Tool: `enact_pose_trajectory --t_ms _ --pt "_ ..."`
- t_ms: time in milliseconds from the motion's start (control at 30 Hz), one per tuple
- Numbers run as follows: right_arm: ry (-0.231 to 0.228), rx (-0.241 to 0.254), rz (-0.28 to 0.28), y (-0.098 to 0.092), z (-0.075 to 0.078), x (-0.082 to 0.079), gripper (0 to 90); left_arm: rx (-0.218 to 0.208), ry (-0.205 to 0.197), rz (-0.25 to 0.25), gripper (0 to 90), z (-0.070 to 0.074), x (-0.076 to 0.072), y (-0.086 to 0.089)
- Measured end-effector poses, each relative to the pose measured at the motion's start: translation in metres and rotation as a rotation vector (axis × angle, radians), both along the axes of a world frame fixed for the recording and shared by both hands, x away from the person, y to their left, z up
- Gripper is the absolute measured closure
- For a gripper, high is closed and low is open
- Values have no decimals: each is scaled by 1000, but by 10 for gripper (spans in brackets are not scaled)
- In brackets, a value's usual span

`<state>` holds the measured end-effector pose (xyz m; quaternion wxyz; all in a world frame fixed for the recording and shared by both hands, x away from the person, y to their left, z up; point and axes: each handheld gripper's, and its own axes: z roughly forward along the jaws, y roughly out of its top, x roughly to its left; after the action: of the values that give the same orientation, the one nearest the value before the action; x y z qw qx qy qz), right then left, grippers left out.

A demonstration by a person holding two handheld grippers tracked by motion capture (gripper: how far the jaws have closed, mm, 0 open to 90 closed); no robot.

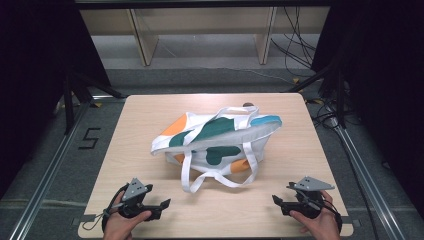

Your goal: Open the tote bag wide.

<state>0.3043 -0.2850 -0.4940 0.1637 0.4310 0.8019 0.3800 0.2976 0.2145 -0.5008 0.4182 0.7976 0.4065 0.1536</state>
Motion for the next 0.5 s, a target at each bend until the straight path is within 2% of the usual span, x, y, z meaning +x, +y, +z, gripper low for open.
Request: enact_pose_trajectory --t_ms 33,133,167,233,267,300,333,367,467,500 --pt "0 0 0 0 0 0 212 -37 -2 25 149 -1 0 -3" --pt "19 5 14 -1 1 0 212 -27 -3 22 152 -1 0 -2" --pt "1 2 1 0 0 0 211 -26 -4 23 152 -1 0 -2" --pt "1 2 2 0 0 0 211 -39 4 31 153 -1 -1 -2" --pt "16 17 -19 2 1 -3 211 -37 3 32 153 0 -1 -2" --pt "-8 0 1 0 1 -1 213 -42 1 38 155 0 -1 -2" --pt "-18 5 6 0 2 0 213 -32 -12 32 156 0 -1 -2" --pt "-26 5 -12 0 3 -1 213 -29 -8 35 157 1 -1 -1" --pt "-37 14 6 -1 3 0 213 -57 -8 48 158 1 -2 -3" --pt "-34 19 -1 -1 3 0 213 -48 -16 37 158 1 -2 -3"
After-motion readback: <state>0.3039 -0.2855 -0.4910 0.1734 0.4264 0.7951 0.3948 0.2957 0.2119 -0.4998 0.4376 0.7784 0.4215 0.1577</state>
